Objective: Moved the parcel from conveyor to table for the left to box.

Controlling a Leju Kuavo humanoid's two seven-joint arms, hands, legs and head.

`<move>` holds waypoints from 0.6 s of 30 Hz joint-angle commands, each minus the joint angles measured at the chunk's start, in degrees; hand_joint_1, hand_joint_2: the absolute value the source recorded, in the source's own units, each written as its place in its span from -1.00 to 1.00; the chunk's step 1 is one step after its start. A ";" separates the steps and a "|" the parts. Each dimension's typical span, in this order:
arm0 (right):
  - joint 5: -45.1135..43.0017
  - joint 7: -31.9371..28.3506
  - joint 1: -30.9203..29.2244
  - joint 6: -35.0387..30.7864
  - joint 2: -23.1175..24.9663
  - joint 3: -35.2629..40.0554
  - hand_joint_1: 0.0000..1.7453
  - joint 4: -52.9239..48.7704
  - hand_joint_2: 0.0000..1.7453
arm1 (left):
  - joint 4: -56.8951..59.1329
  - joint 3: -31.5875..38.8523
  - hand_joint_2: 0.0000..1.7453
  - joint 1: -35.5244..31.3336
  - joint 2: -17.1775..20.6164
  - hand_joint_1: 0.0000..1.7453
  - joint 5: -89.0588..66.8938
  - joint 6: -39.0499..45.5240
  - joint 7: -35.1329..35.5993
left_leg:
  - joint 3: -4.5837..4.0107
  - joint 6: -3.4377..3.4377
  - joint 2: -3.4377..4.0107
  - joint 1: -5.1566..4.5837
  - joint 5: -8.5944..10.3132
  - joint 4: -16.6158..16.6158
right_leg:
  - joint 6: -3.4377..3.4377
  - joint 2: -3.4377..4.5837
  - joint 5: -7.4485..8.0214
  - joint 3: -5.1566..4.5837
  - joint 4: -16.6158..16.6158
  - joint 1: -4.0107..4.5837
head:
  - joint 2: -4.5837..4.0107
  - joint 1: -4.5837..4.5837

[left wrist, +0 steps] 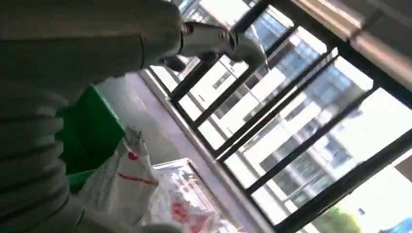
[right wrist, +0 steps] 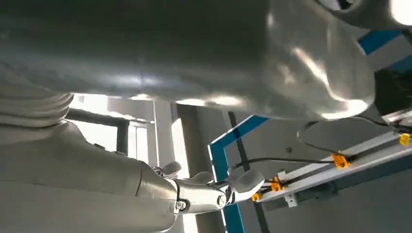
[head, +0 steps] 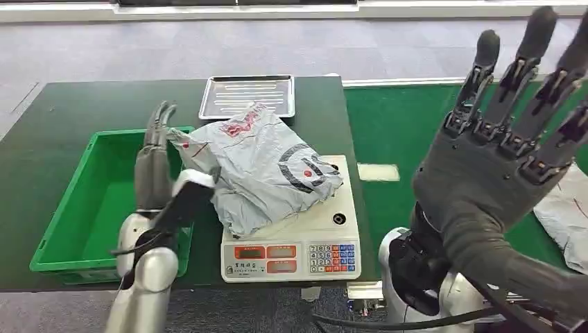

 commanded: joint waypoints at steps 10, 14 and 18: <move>0.35 -0.02 2.27 -1.65 -3.53 3.73 -1.00 1.07 -1.00 | 45.72 -16.47 1.00 -23.87 2.57 -1.00 -18.60 1.76 6.55 | 0.01 0.04 0.14 -0.02 0.15 -0.07 | -0.01 0.08 0.23 -0.03 -0.10 0.00 | 0.02 -0.02; 0.47 -0.02 2.14 -1.77 -3.86 3.91 -1.00 0.96 -1.00 | 51.02 -17.64 1.00 -25.61 2.50 -1.00 -21.26 1.87 7.34 | -0.03 0.03 0.25 -0.04 0.12 -0.03 | 0.00 0.22 0.22 -0.12 -0.04 -0.02 | 0.00 0.00; 0.14 -0.02 1.24 -2.31 -3.93 4.06 -1.00 1.67 -1.00 | 55.46 -19.58 1.00 -26.32 2.59 -1.00 -23.64 -3.54 6.30 | -0.07 0.08 0.34 -0.06 0.19 -0.10 | 0.02 0.24 0.30 -0.17 -0.11 -0.03 | 0.00 -0.02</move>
